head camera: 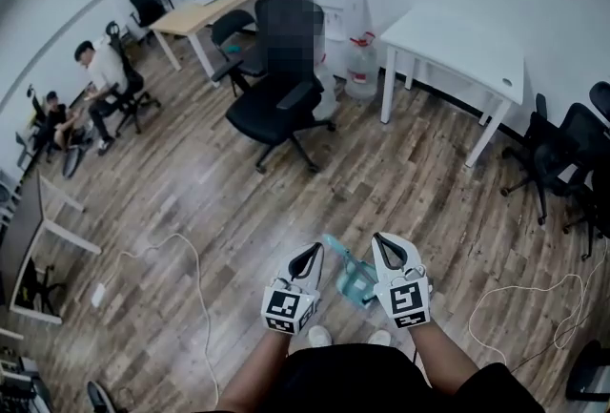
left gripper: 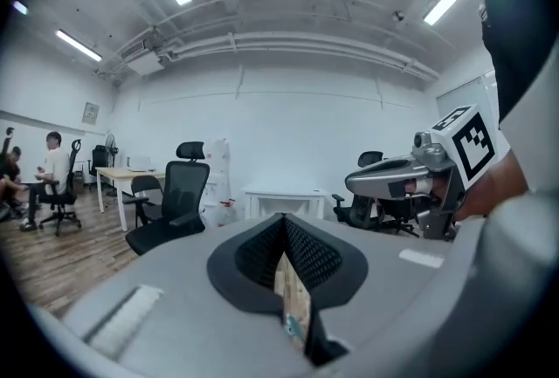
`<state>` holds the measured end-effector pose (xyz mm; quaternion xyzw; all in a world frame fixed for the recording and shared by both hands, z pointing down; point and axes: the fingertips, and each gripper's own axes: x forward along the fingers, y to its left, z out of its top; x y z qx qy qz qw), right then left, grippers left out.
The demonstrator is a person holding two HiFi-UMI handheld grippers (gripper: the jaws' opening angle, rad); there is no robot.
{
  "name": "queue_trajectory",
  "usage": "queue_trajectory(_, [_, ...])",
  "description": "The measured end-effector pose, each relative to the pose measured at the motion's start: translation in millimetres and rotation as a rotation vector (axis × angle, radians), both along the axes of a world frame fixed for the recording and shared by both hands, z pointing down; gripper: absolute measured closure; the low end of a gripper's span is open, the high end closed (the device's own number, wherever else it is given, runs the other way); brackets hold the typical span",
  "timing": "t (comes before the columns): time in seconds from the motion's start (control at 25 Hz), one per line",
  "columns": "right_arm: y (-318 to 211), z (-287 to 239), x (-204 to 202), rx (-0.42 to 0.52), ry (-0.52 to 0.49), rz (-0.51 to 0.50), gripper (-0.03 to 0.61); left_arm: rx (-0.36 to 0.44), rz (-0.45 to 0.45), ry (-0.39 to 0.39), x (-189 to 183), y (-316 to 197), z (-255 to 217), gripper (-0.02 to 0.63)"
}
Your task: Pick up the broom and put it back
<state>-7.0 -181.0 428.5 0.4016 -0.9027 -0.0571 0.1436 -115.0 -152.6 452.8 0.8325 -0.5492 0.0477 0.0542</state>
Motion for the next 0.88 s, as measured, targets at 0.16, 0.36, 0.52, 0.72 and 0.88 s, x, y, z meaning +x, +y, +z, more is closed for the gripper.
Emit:
queue_trajectory(0.16, [-12.4, -27.3, 3.4, 0.056, -0.023, 0.019, 0.577, 0.071, 0.02, -0.003, 3.8, -11.3, -27.9, 0.595])
queue_trajectory(0.36, [-19.5, -46.0, 0.1, 0.096, -0.032, 0.018, 0.577, 0.116, 0.037, -0.005, 3.9, -16.4, -45.7, 0.595])
queue_trajectory(0.52, [-21.7, -52.0, -2.7, 0.113, -0.031, 0.011, 0.577, 0.135, 0.044, -0.002, 4.0, -20.8, -52.5, 0.595])
queue_trajectory(0.72, [-22.9, -58.0, -4.7, 0.123, -0.035, 0.007, 0.577, 0.147, 0.048, 0.001, 2.4, -23.9, -57.7, 0.595])
queue_trajectory(0.88, [-21.1, -61.3, -4.2, 0.131, -0.042, 0.002, 0.577, 0.154, 0.051, 0.003, 3.5, -23.4, -59.2, 0.595])
